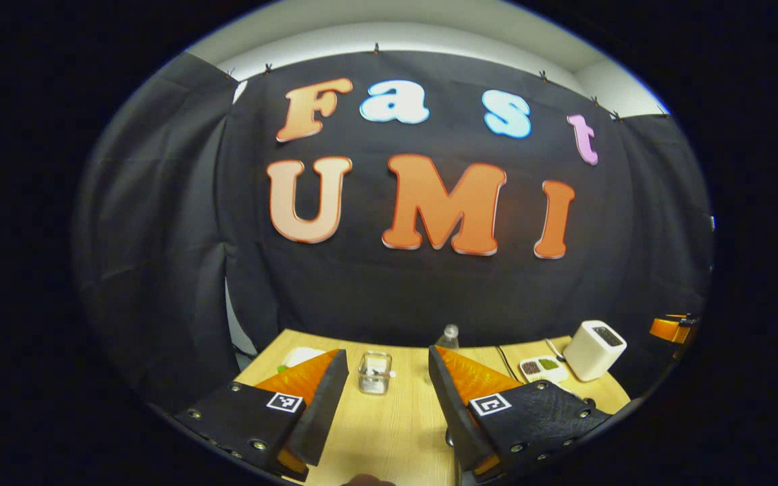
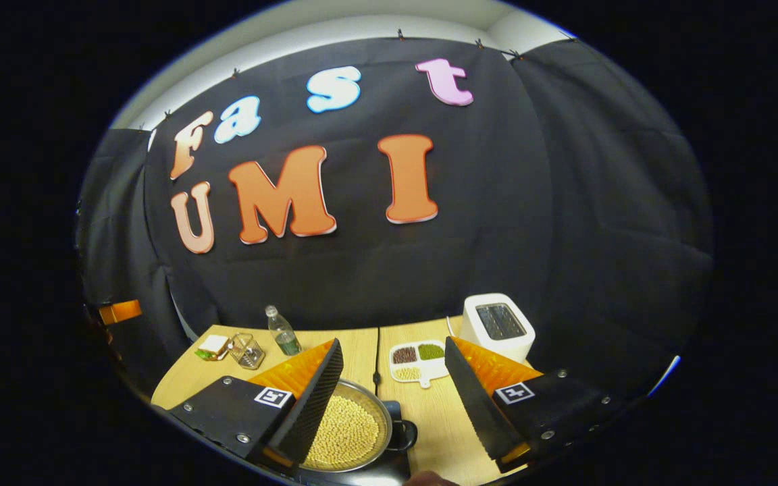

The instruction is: First push the handle of the pot to place it horizontally, then grasp the pot with both hands and set it on the induction cooktop.

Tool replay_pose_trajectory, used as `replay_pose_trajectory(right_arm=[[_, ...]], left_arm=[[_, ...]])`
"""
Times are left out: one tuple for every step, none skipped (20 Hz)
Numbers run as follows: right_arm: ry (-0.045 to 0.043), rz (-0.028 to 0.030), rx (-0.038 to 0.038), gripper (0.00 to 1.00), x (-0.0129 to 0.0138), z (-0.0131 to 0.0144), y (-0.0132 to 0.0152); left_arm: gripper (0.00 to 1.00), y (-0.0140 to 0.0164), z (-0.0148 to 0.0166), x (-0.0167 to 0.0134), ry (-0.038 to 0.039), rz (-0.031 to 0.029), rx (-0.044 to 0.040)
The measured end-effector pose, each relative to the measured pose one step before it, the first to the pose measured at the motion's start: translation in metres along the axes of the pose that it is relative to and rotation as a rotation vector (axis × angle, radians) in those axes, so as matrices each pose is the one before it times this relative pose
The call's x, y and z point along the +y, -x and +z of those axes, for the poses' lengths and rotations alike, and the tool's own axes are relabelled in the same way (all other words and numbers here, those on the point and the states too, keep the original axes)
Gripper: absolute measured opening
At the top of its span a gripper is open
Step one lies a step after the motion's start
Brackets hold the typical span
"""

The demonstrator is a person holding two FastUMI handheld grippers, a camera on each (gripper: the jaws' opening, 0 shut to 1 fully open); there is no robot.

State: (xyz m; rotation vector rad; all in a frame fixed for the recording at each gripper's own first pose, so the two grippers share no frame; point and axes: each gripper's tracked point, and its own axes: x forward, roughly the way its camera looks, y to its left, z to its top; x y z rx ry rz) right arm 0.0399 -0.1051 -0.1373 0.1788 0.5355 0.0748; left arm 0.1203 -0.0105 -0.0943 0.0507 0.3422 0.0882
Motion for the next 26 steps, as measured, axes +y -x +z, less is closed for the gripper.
replay_pose_trajectory(right_arm=[[0.02097,0.00996,-0.04802,0.94,0.00282,0.01631,0.00474],[0.01656,0.00671,-0.04834,0.94,0.00065,0.01064,0.0058],[0.00857,0.00725,-0.04169,0.94,0.0014,0.01716,0.00286],[0.00226,0.00876,-0.04028,0.94,0.00423,0.01498,0.00361],[0.0049,0.0042,-0.03915,0.94,0.00196,0.01539,0.00255],[0.00805,0.00666,-0.04066,0.99,0.00232,0.01439,0.00186],[0.01411,0.00751,-0.03479,0.99,0.00253,0.01168,0.00162],[0.0106,0.00476,-0.02863,0.99,0.00249,0.01083,0.0015],[0.00398,0.00382,-0.01932,0.99,0.00221,0.00875,0.00007],[0.00072,0.00378,-0.01654,0.99,0.00208,0.0075,0.00135],[0.00285,0.00727,-0.02115,0.94,0.00242,0.00771,0.00239],[0.00467,0.00809,-0.02832,0.94,0.00219,0.00902,0.00118],[0.0075,0.00454,-0.02398,0.94,0.00207,0.00682,0.00054],[0.00449,0.00511,-0.01992,0.94,0.00241,0.0054,-0.00127],[0.00219,0.00158,-0.00883,0.89,0.00171,0.00218,-0.00002],[-0.00268,0.00258,-0.00515,0.93,0.00009,0.0,0.00219],[-0.00234,0.00313,0.00111,0.93,0.00075,-0.00088,0.0016],[-0.00249,0.00534,-0.00086,0.93,0.00113,-0.00053,-0.00107],[0.00055,0.00562,0.0044,0.93,0.00125,-0.00191,-0.00054],[0.0017,0.00348,0.0073,0.93,0.00225,-0.00328,-0.00037],[0.0001,0.00571,0.00554,0.93,0.00156,-0.00287,-0.0022],[0.00046,0.0045,0.00628,0.98,0.00151,-0.0031,-0.00013],[-0.00159,0.00545,0.00478,0.93,0.00221,-0.00213,-0.00102],[-0.00189,0.00337,0.00423,0.94,0.00037,-0.00066,0.00023],[-0.00226,0.00419,0.0022,0.93,0.00078,-0.00113,-0.00038],[0.00049,0.00219,0.0008,0.93,0.00111,-0.00062,-0.00075]], left_arm=[[0.74,0.0064,0.02336,0.00802,0.00565,0.01784,-0.0514],[0.75,0.00493,0.02215,0.00562,0.00392,0.01315,-0.05857],[0.74,0.00693,0.02363,0.00576,0.00062,0.00869,-0.05197],[0.74,0.00443,0.02377,0.00523,-0.00211,0.00635,-0.04744],[0.71,0.00826,0.01829,0.00157,-0.00178,0.00463,-0.04668],[0.7,0.00278,0.02108,0.001,-0.00411,-0.0006,-0.04505],[0.7,0.00539,0.01451,-0.00077,-0.00053,0.00007,-0.04586],[0.7,0.00289,0.01408,-0.00303,-0.00324,-0.00239,-0.03558],[0.7,-0.00064,0.01326,0.00067,-0.00875,0.00618,-0.02923],[0.7,-0.00006,0.00812,-0.0004,-0.01353,0.00587,-0.01868],[0.7,0.00329,0.01092,0.00078,-0.01115,0.00558,-0.0143],[0.72,0.00185,0.00527,-0.00334,-0.00173,-0.00427,-0.00883],[0.73,0.0044,0.00342,-0.00376,0.00521,-0.00374,-0.00721],[0.74,0.0011,0.00007,-0.00261,0.00689,-0.00538,-0.00219],[0.73,0.00336,-0.00111,-0.00079,0.00325,-0.00039,-0.00021],[0.73,0.00009,-0.00207,-0.0011,-0.00126,0.00077,0.00113],[0.73,0.00136,-0.00148,-0.00021,-0.00091,0.00411,0.00523],[0.7,0.00007,-0.00447,-0.0019,-0.00134,-0.00025,0.00627],[0.7,0.00205,-0.00223,-0.00048,-0.00057,0.00316,0.00637],[0.71,-0.00058,-0.00322,-0.00275,-0.00305,-0.00189,0.00769],[0.71,0.00112,-0.00334,-0.00139,-0.00611,-0.0037,0.00783],[0.74,-0.00025,-0.00436,-0.00211,-0.00614,-0.00158,0.00677],[0.7,0.00173,-0.00302,-0.00235,-0.00022,-0.00167,0.00942],[0.74,-0.00256,-0.003,-0.00466,0.00618,-0.00516,0.00957],[0.74,0.00098,-0.00276,-0.00165,0.00628,-0.00475,0.00808],[0.71,-0.0001,-0.00164,-0.00134,0.0023,-0.00129,0.00662]])
